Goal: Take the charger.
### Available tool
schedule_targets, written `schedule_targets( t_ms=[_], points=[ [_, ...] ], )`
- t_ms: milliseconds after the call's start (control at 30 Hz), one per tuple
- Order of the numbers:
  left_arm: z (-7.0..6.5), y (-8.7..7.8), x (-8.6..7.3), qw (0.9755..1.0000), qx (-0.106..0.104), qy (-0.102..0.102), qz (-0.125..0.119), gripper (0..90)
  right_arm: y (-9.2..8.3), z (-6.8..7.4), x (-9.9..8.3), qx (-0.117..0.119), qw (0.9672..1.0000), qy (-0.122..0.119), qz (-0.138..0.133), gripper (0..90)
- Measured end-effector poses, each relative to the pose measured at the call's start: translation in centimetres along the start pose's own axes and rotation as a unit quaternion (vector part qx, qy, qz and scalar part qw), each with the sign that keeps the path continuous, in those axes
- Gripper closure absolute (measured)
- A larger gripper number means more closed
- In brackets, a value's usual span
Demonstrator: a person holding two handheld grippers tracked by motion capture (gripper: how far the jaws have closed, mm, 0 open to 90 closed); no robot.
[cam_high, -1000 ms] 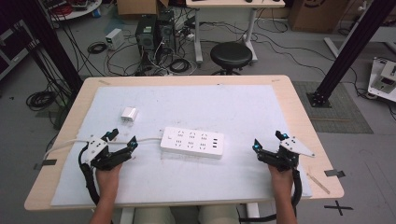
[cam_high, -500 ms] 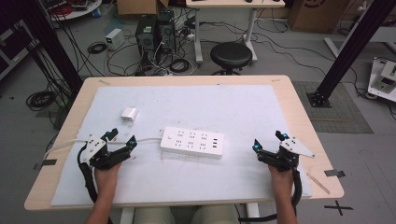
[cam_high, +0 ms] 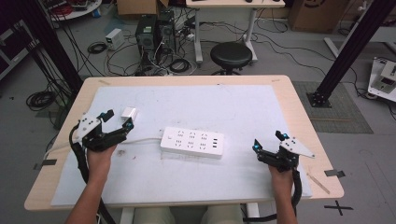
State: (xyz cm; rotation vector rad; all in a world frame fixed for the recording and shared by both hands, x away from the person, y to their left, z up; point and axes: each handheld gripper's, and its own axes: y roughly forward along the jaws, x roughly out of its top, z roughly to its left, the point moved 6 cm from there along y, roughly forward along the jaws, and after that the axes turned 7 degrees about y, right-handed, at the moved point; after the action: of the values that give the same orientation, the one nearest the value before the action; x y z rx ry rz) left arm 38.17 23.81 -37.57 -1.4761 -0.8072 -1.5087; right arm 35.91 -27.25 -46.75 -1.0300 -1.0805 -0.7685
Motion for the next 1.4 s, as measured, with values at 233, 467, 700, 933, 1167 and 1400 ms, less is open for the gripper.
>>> schedule_targets(
  t_ms=[233, 467, 700, 933, 1167, 1400],
  points=[
    [0.9, 1.6, 3.3, 0.9999, -0.004, 0.004, 0.013, 20.0, 0.0, 0.0, 0.0, 0.000, 1.0000, -0.009, -0.003, 9.0],
    [1.8, 3.9, 5.1, 0.9983, -0.005, 0.008, 0.057, 20.0, 0.0, 0.1, 0.0, -0.001, 0.9999, -0.013, -0.004, 9.0],
    [3.5, 6.3, 4.7, 0.9945, 0.013, -0.005, 0.103, 20.0, 0.0, 0.1, 0.0, -0.001, 0.9999, -0.013, -0.003, 9.0],
    [5.0, 8.1, 2.0, 0.9843, 0.040, -0.028, 0.169, 20.0, 0.0, 0.1, 0.0, -0.001, 0.9999, -0.011, -0.002, 9.0],
    [6.2, 9.4, -0.1, 0.9769, 0.060, -0.038, 0.202, 20.0, 0.0, 0.1, 0.0, -0.001, 0.9999, -0.015, -0.003, 9.0],
    [6.4, 10.6, -2.3, 0.9694, 0.061, -0.037, 0.235, 20.0, 0.0, 0.1, 0.0, -0.001, 0.9999, -0.014, -0.002, 9.0]
  ],
)
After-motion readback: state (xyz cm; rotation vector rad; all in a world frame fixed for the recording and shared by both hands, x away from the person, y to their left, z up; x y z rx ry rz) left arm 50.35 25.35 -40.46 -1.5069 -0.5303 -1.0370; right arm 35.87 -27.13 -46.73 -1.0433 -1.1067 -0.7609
